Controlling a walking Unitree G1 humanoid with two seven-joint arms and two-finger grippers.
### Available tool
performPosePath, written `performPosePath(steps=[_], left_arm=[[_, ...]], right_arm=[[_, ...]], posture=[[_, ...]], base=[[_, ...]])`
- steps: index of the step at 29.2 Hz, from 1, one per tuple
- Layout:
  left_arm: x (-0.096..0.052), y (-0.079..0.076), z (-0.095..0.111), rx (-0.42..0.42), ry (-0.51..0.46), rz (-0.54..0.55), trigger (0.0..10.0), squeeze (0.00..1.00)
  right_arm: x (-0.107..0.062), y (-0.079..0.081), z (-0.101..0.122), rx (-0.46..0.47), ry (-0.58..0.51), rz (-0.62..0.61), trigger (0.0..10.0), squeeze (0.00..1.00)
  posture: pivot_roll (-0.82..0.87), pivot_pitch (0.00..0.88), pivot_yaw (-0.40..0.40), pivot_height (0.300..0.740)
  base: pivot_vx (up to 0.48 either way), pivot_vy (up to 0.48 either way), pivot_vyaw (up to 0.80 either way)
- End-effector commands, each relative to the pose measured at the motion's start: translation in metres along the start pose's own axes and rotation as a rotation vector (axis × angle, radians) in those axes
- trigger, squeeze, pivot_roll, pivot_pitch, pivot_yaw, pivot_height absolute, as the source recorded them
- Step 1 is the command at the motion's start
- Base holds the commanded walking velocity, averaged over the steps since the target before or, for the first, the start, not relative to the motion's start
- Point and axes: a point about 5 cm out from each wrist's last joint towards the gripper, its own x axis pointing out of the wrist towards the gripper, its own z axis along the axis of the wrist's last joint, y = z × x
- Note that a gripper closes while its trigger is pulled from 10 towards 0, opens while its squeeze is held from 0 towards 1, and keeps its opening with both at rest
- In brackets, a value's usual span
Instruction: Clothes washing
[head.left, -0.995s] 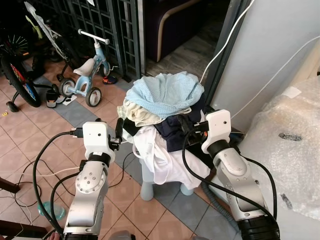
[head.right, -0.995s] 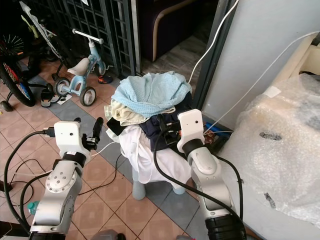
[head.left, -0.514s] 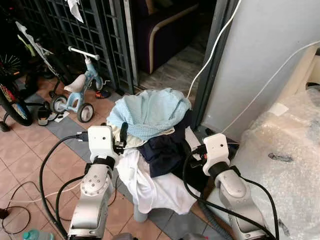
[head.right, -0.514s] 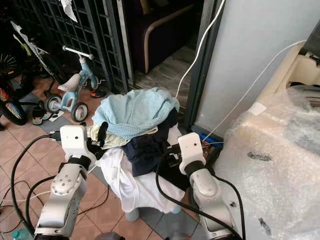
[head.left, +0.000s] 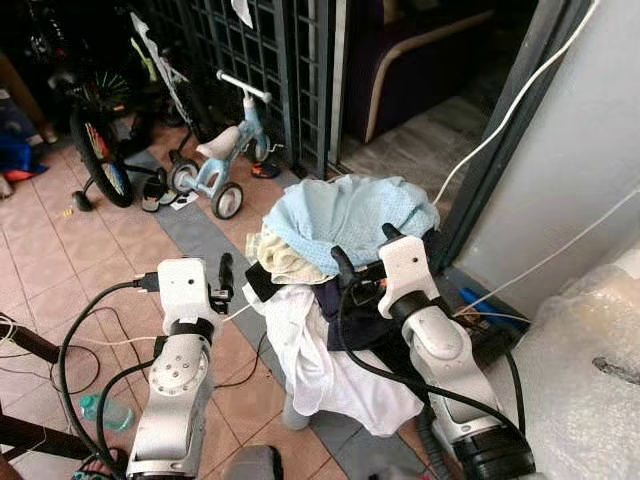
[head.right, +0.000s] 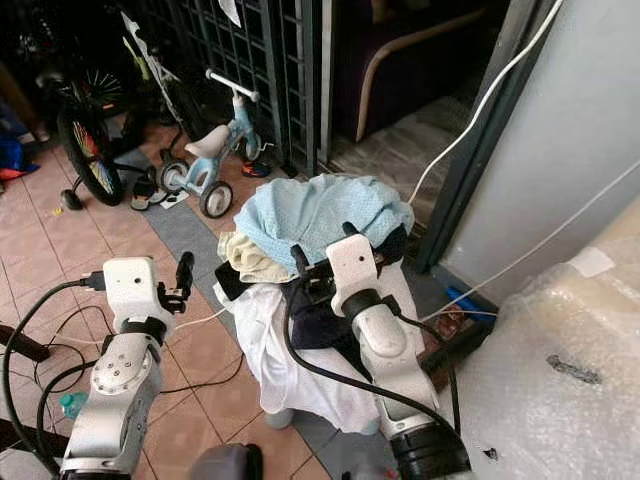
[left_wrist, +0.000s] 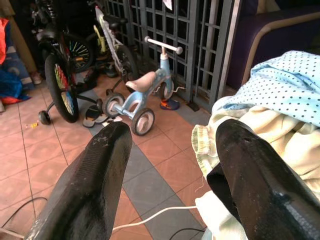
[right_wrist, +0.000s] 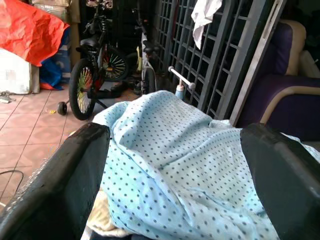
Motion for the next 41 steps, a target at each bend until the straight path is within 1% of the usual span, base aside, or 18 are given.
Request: performPosePath(steps=[1, 3, 6, 9, 11, 13, 14, 15, 19, 21, 22, 24, 27, 31, 34, 38, 39, 41], left_arm=[[-0.002, 0.0, 0.005, -0.003, -0.01, -0.011, 10.0, 0.0], [-0.003, 0.0, 0.005, -0.005, -0.01, -0.012, 10.0, 0.0], [-0.008, -0.001, 0.004, -0.009, -0.007, -0.029, 10.0, 0.0], [-0.014, -0.005, 0.005, 0.0, -0.01, -0.055, 10.0, 0.0], [-0.019, -0.007, 0.007, 0.004, -0.01, -0.066, 10.0, 0.0], [-0.027, -0.011, 0.008, 0.001, -0.005, -0.078, 10.0, 0.0], [-0.028, -0.011, 0.007, 0.001, -0.001, -0.081, 10.0, 0.0], [-0.029, -0.012, 0.007, -0.003, 0.006, -0.084, 10.0, 0.0], [-0.03, -0.011, 0.007, -0.011, 0.013, -0.077, 10.0, 0.0], [-0.029, -0.009, 0.006, -0.007, 0.018, -0.071, 10.0, 0.0], [-0.029, -0.009, 0.006, -0.007, 0.018, -0.071, 10.0, 0.0], [-0.028, -0.009, 0.007, -0.005, 0.02, -0.075, 10.0, 0.0], [-0.025, -0.011, 0.006, -0.01, 0.024, -0.079, 10.0, 0.0], [-0.021, -0.012, 0.005, -0.02, 0.034, -0.085, 10.0, 0.0], [-0.018, -0.012, 0.005, -0.021, 0.039, -0.09, 10.0, 0.0], [-0.015, -0.011, 0.004, -0.018, 0.044, -0.101, 10.0, 0.0], [-0.015, -0.011, 0.004, -0.018, 0.044, -0.101, 10.0, 0.0], [-0.012, -0.012, 0.004, -0.013, 0.042, -0.109, 10.0, 0.0]], right_arm=[[0.007, 0.001, 0.002, -0.012, -0.006, 0.005, 10.0, 0.0], [0.012, 0.002, 0.002, -0.022, 0.003, 0.008, 10.0, 0.0], [0.038, 0.007, 0.0, -0.076, 0.075, 0.014, 10.0, 0.0], [0.053, 0.013, -0.002, -0.111, 0.147, 0.042, 10.0, 0.0], [0.056, 0.014, -0.009, -0.128, 0.215, 0.057, 10.0, 0.0], [0.056, 0.009, -0.022, -0.091, 0.301, 0.035, 10.0, 0.0], [0.056, 0.008, -0.025, -0.085, 0.315, 0.028, 10.0, 0.0], [0.056, 0.006, -0.027, -0.074, 0.322, 0.018, 0.0, 0.0], [0.054, 0.003, -0.037, -0.002, 0.383, 0.002, 0.0, 0.0], [0.052, -0.004, -0.042, 0.076, 0.424, -0.045, 0.0, 0.0], [0.052, -0.004, -0.042, 0.076, 0.424, -0.045, 0.0, 0.0], [0.052, -0.01, -0.042, 0.127, 0.429, -0.078, 0.0, 0.0], [0.051, -0.014, -0.043, 0.243, 0.422, -0.113, 0.0, 0.0], [0.045, -0.011, -0.052, 0.365, 0.436, -0.093, 0.0, 0.0], [0.044, -0.007, -0.052, 0.415, 0.418, -0.065, 0.0, 0.0], [0.049, 0.0, -0.042, 0.498, 0.34, 0.028, 0.0, 0.0], [0.049, 0.0, -0.042, 0.498, 0.34, 0.028, 0.0, 0.0], [0.052, 0.004, -0.032, 0.559, 0.273, 0.113, 0.0, 0.0]], posture=[[0.11, 0.062, 0.005, 0.74], [0.11, 0.063, 0.003, 0.74], [0.16, 0.076, -0.014, 0.74], [0.18, 0.088, -0.024, 0.74], [0.18, 0.105, -0.036, 0.74], [0.19, 0.128, -0.053, 0.74], [0.19, 0.128, -0.053, 0.74], [0.19, 0.136, -0.059, 0.74], [0.19, 0.143, -0.062, 0.74], [0.18, 0.14, -0.062, 0.74], [0.18, 0.14, -0.062, 0.74], [0.17, 0.138, -0.06, 0.74], [0.16, 0.129, -0.055, 0.74], [0.15, 0.111, -0.044, 0.74], [0.14, 0.103, -0.035, 0.74], [0.14, 0.093, -0.025, 0.74], [0.14, 0.093, -0.025, 0.74], [0.14, 0.083, -0.021, 0.74]], base=[[0.0, 0.0, 0.0], [0.0, 0.0, 0.0], [0.0, 0.0, 0.0], [0.0, 0.0, 0.0], [0.0, 0.0, 0.0], [0.0, 0.0, 0.0], [0.0, 0.0, 0.0], [0.0, 0.0, 0.0], [0.0, 0.0, 0.0], [0.0, 0.0, 0.0], [0.0, 0.0, 0.0], [0.0, 0.0, 0.0], [0.0, 0.0, 0.0], [0.0, 0.0, 0.0], [0.0, 0.0, 0.0], [0.0, 0.0, 0.0], [0.0, 0.0, 0.0], [0.0, 0.0, 0.0]])
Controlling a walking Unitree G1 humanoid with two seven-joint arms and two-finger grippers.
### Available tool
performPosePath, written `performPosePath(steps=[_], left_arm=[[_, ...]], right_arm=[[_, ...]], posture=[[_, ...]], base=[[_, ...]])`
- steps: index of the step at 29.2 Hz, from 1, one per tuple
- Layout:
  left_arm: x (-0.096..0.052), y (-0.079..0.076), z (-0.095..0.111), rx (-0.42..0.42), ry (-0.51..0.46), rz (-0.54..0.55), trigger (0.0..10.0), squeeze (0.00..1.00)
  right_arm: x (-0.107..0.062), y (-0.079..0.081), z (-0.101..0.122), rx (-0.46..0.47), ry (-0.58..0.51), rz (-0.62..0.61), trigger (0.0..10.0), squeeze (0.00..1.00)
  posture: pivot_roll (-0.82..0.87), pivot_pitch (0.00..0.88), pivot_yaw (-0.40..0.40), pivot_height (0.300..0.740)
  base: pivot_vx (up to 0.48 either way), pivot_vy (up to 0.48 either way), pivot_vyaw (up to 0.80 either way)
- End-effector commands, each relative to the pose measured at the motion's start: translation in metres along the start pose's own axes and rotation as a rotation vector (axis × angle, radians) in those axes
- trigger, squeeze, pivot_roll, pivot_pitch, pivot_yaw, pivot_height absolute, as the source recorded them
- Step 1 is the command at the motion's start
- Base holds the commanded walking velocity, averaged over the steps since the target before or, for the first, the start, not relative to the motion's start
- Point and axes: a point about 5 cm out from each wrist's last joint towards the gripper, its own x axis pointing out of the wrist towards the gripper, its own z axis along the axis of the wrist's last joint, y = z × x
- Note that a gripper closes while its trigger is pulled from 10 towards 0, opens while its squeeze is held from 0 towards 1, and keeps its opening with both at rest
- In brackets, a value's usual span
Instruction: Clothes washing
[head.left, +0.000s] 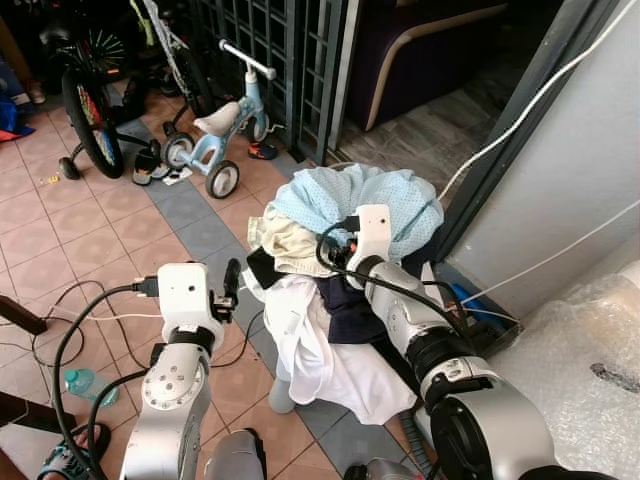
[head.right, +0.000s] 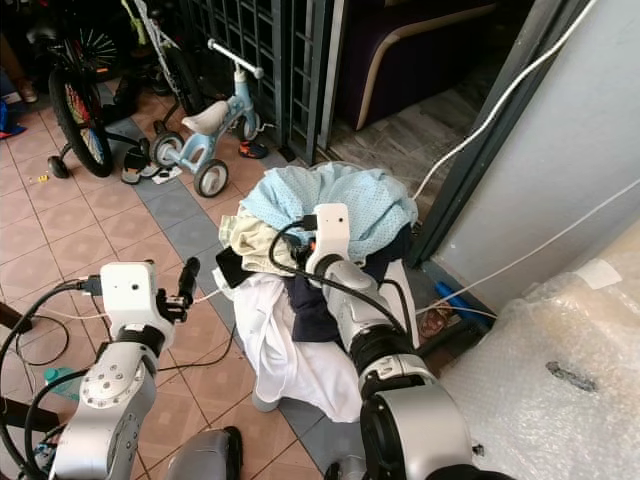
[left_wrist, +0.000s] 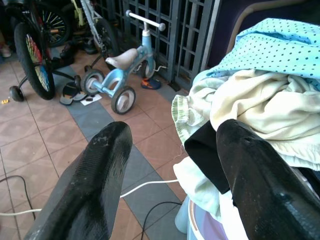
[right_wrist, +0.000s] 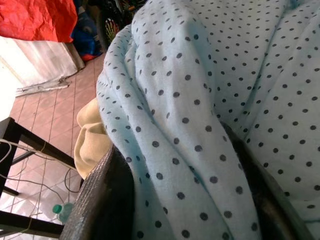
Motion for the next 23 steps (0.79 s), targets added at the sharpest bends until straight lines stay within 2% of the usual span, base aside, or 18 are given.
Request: performPosePath(steps=[1, 12, 18, 23], left_arm=[[0.002, 0.0, -0.001, 0.002, 0.007, -0.004, 10.0, 0.0], [0.006, 0.0, -0.001, 0.013, 0.006, -0.01, 10.0, 0.0], [0.007, -0.001, -0.001, 0.012, 0.006, -0.011, 10.0, 0.0], [0.008, -0.002, -0.001, 0.013, 0.006, -0.014, 10.0, 0.0]], right_arm=[[0.0, 0.005, -0.002, 0.027, -0.001, 0.041, 0.0, 0.0], [0.001, 0.002, 0.002, 0.044, -0.03, 0.02, 0.0, 0.0], [0.001, 0.005, 0.011, 0.115, -0.11, 0.037, 0.0, 0.0], [0.001, 0.003, 0.016, 0.137, -0.147, 0.032, 0.0, 0.0]], posture=[[0.14, 0.083, -0.021, 0.74], [0.14, 0.068, -0.02, 0.74], [0.14, 0.067, -0.019, 0.74], [0.13, 0.065, -0.02, 0.74]], base=[[0.0, 0.0, 0.0], [0.0, 0.0, 0.0], [0.0, 0.0, 0.0], [0.0, 0.0, 0.0]])
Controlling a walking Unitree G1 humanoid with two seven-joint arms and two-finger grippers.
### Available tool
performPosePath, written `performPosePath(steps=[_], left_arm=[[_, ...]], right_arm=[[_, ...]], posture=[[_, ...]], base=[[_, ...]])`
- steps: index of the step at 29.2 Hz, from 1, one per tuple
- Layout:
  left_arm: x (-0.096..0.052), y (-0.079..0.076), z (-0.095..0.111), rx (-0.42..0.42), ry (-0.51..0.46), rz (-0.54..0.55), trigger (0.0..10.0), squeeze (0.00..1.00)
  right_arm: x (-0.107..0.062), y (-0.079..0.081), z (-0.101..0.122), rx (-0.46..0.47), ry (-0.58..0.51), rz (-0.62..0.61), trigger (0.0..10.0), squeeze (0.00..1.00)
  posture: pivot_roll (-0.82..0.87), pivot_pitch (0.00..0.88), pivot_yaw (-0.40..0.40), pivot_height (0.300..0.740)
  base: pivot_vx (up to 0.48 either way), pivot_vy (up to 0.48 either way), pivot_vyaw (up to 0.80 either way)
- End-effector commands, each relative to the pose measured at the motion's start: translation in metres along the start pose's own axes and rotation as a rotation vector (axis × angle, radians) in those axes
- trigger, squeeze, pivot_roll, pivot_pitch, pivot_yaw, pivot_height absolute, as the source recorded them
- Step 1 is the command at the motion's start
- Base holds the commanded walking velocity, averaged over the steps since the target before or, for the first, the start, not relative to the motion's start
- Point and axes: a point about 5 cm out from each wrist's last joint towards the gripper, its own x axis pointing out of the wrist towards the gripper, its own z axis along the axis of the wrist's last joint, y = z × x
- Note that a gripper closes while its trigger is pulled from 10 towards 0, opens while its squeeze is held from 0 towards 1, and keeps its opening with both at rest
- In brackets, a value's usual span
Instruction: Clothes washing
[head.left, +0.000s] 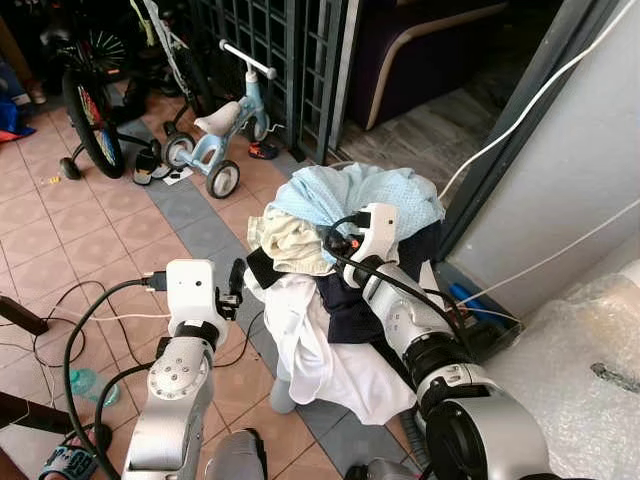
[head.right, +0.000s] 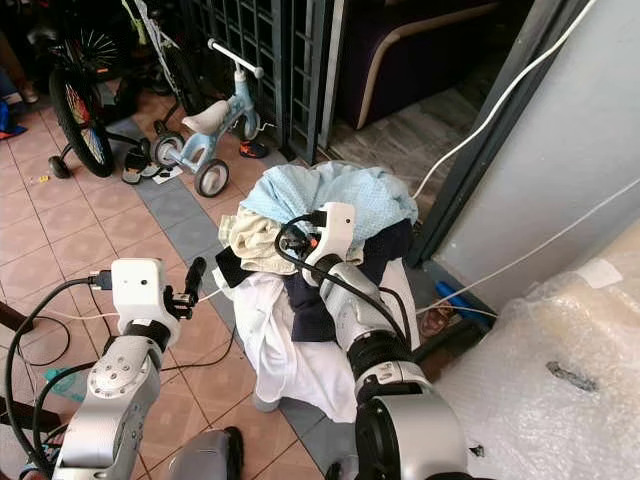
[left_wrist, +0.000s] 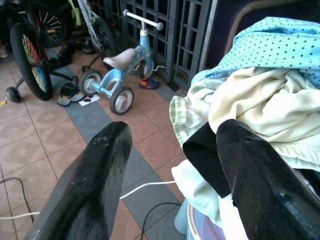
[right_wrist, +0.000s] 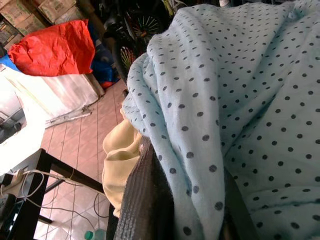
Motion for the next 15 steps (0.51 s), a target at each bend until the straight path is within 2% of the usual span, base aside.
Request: performPosePath(steps=[1, 7, 9, 11, 13, 15], left_arm=[[0.0, 0.0, -0.002, 0.007, 0.007, -0.002, 10.0, 0.0], [0.001, -0.001, -0.002, 0.01, 0.006, -0.008, 10.0, 0.0], [0.002, -0.001, -0.002, 0.01, 0.006, -0.009, 10.0, 0.0], [0.002, -0.002, 0.0, 0.016, -0.005, -0.017, 10.0, 0.0], [0.003, -0.004, 0.003, 0.039, -0.028, -0.025, 10.0, 0.0], [0.004, -0.005, 0.005, 0.042, -0.037, -0.027, 10.0, 0.0]], right_arm=[[0.003, 0.003, 0.013, 0.005, -0.062, 0.009, 0.0, 0.0], [0.004, 0.003, 0.031, 0.051, -0.139, -0.016, 0.0, 0.0], [0.005, 0.005, 0.036, 0.039, -0.145, -0.011, 0.0, 0.0], [0.004, 0.012, 0.05, 0.059, -0.196, 0.02, 0.0, 0.0], [-0.003, 0.018, 0.068, 0.079, -0.263, 0.079, 0.0, 0.0], [-0.018, 0.02, 0.081, 0.091, -0.311, 0.139, 0.0, 0.0]], posture=[[0.13, 0.065, -0.017, 0.74], [0.13, 0.065, -0.017, 0.74], [0.12, 0.063, -0.016, 0.74], [0.12, 0.06, -0.016, 0.74], [0.1, 0.06, -0.015, 0.74], [0.09, 0.057, -0.016, 0.74]], base=[[0.0, 0.0, 0.0], [0.0, 0.0, 0.0], [0.0, 0.0, 0.0], [0.0, 0.0, 0.0], [0.0, 0.0, 0.0], [0.0, 0.0, 0.0]])
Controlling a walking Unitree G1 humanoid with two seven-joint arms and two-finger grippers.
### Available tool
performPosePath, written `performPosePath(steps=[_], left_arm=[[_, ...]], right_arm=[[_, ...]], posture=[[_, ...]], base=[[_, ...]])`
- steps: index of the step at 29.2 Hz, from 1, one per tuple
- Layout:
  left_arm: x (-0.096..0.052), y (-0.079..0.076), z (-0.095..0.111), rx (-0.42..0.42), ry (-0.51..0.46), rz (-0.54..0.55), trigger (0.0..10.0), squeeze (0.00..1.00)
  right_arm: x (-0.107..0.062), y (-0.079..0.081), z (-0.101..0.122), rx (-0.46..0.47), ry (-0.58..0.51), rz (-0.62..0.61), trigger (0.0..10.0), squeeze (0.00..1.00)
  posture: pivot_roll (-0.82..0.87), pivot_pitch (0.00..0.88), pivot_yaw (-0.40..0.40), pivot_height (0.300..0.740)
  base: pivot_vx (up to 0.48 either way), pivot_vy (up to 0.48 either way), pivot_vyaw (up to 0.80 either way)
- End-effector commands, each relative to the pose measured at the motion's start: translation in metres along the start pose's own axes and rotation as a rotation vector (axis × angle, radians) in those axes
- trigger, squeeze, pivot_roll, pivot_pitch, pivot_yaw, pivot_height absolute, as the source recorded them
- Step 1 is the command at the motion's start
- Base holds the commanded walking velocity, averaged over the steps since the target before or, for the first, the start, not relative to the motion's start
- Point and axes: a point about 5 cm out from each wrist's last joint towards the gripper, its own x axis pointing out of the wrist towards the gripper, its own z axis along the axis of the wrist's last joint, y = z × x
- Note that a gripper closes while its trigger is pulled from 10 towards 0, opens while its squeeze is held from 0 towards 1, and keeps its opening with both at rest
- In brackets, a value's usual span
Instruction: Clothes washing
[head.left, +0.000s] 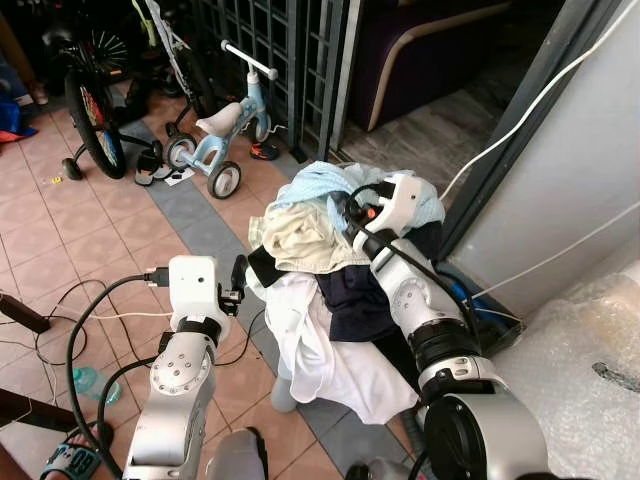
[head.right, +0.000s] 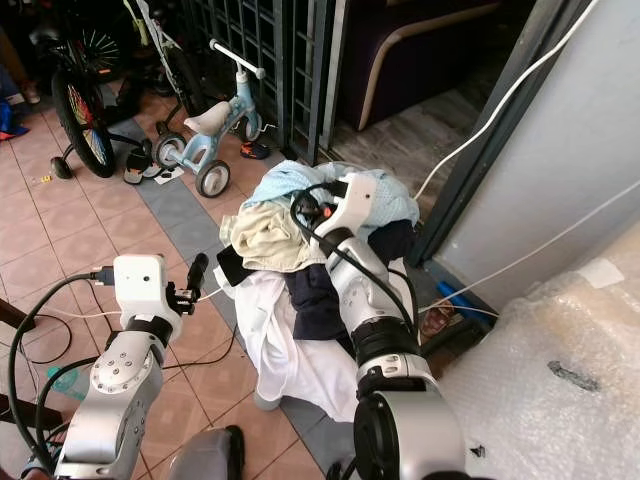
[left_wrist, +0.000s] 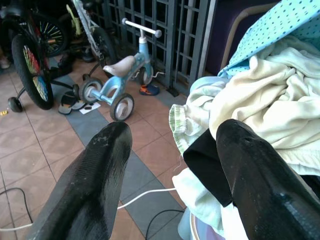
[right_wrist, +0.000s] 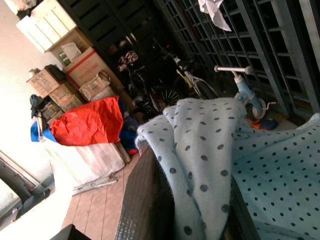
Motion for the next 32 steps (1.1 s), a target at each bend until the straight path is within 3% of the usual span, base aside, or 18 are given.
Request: performPosePath(steps=[1, 2, 4, 5, 8, 9, 11, 14, 16, 17, 18, 21, 24, 25, 26, 27, 30, 32], left_arm=[[0.001, -0.003, 0.002, 0.013, -0.01, -0.009, 10.0, 0.0], [0.001, -0.003, 0.002, 0.013, -0.01, -0.009, 10.0, 0.0], [0.003, -0.004, 0.003, 0.004, -0.018, -0.012, 10.0, 0.0], [0.003, -0.004, 0.003, 0.004, -0.018, -0.012, 10.0, 0.0], [0.006, -0.008, 0.002, -0.019, -0.018, -0.018, 10.0, 0.0], [0.006, -0.008, 0.002, -0.019, -0.018, -0.018, 10.0, 0.0], [0.007, -0.011, 0.002, -0.027, -0.017, -0.03, 10.0, 0.0], [0.011, -0.019, 0.003, -0.024, -0.019, -0.064, 10.0, 0.0], [0.011, -0.019, 0.003, -0.024, -0.019, -0.064, 10.0, 0.0], [0.012, -0.019, 0.003, -0.023, -0.02, -0.066, 10.0, 0.0], [0.012, -0.019, 0.003, -0.023, -0.02, -0.066, 10.0, 0.0], [0.017, -0.019, 0.003, -0.012, -0.023, -0.069, 10.0, 0.0], [0.019, -0.019, 0.001, -0.012, -0.021, -0.068, 10.0, 0.0], [0.019, -0.02, 0.0, -0.014, -0.019, -0.07, 10.0, 0.0], [0.021, -0.024, -0.001, -0.017, -0.018, -0.074, 10.0, 0.0], [0.022, -0.026, -0.002, -0.018, -0.017, -0.076, 10.0, 0.0], [0.024, -0.028, -0.002, -0.019, -0.018, -0.078, 10.0, 0.0], [0.027, -0.03, 0.0, -0.021, -0.029, -0.076, 10.0, 0.0]], right_arm=[[-0.017, 0.004, 0.016, 0.034, -0.042, 0.078, 0.0, 0.0], [-0.017, 0.004, 0.016, 0.034, -0.042, 0.078, 0.0, 0.0], [-0.048, 0.006, 0.028, 0.045, -0.051, 0.171, 0.0, 0.0], [-0.048, 0.006, 0.028, 0.045, -0.051, 0.171, 0.0, 0.0], [-0.105, 0.011, 0.029, 0.036, 0.04, 0.284, 0.0, 0.0], [-0.105, 0.011, 0.029, 0.036, 0.04, 0.284, 0.0, 0.0], [-0.12, 0.012, 0.023, 0.021, 0.085, 0.294, 0.0, 0.0], [-0.145, 0.003, 0.007, -0.221, 0.176, 0.216, 0.0, 0.0], [-0.145, 0.003, 0.007, -0.221, 0.176, 0.216, 0.0, 0.0], [-0.151, 0.0, 0.002, -0.305, 0.219, 0.203, 0.0, 0.0], [-0.151, 0.0, 0.002, -0.305, 0.219, 0.203, 0.0, 0.0], [-0.17, -0.026, -0.019, -0.574, 0.438, 0.054, 0.0, 0.0], [-0.162, -0.025, -0.016, -0.655, 0.431, 0.058, 0.0, 0.0], [-0.14, -0.016, -0.001, -0.716, 0.328, 0.08, 0.0, 0.0], [-0.085, 0.015, 0.046, -0.809, 0.024, 0.093, 0.0, 0.0], [-0.07, 0.027, 0.063, -0.825, -0.074, 0.097, 0.0, 0.0], [-0.058, 0.037, 0.08, -0.844, -0.163, 0.086, 0.0, 0.0], [-0.039, 0.052, 0.122, -0.839, -0.347, 0.046, 0.0, 0.0]], posture=[[0.08, 0.059, -0.014, 0.74], [0.08, 0.059, -0.014, 0.74], [0.06, 0.06, -0.013, 0.74], [0.06, 0.06, -0.013, 0.74], [0.02, 0.06, -0.002, 0.74], [0.02, 0.06, -0.002, 0.74], [0.0, 0.059, 0.004, 0.74], [-0.02, 0.057, 0.017, 0.74], [-0.02, 0.057, 0.017, 0.74], [-0.02, 0.053, 0.021, 0.74], [-0.02, 0.053, 0.021, 0.74], [-0.03, 0.041, 0.021, 0.74], [-0.03, 0.03, 0.023, 0.74], [-0.04, 0.02, 0.023, 0.74], [-0.04, 0.001, 0.024, 0.74], [-0.03, 0.0, 0.021, 0.74], [-0.03, 0.0, 0.021, 0.74], [-0.02, 0.0, 0.019, 0.74]], base=[[0.0, 0.0, 0.0], [0.0, 0.0, 0.0], [0.0, 0.0, 0.0], [0.0, 0.0, 0.0], [0.0, 0.0, 0.0], [0.0, 0.0, 0.0], [0.0, 0.0, 0.0], [0.0, 0.0, 0.0], [0.0, 0.0, 0.0], [0.0, 0.0, 0.0], [0.0, 0.0, 0.0], [0.0, 0.0, 0.0], [0.0, 0.0, 0.0], [0.0, 0.0, 0.0], [0.0, 0.0, 0.0], [0.0, 0.0, 0.0], [0.0, 0.0, 0.0], [0.0, 0.0, 0.0]])
